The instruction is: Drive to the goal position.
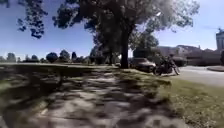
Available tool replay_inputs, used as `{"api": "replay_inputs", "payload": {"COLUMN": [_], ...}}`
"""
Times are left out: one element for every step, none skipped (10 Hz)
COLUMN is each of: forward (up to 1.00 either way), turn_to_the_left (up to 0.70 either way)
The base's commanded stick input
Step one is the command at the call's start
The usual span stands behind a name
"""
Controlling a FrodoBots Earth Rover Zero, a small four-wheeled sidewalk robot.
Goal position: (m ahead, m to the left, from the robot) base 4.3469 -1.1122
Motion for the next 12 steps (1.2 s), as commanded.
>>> {"api": "replay_inputs", "payload": {"forward": [0.70,0.70,0.70,0.70,0.70,0.70,0.70,0.70,0.70,0.70,0.70,0.70], "turn_to_the_left": [0.35,0.35,0.28,0.04,0.00,0.00,0.00,0.00,0.00,0.00,0.00,0.00]}}
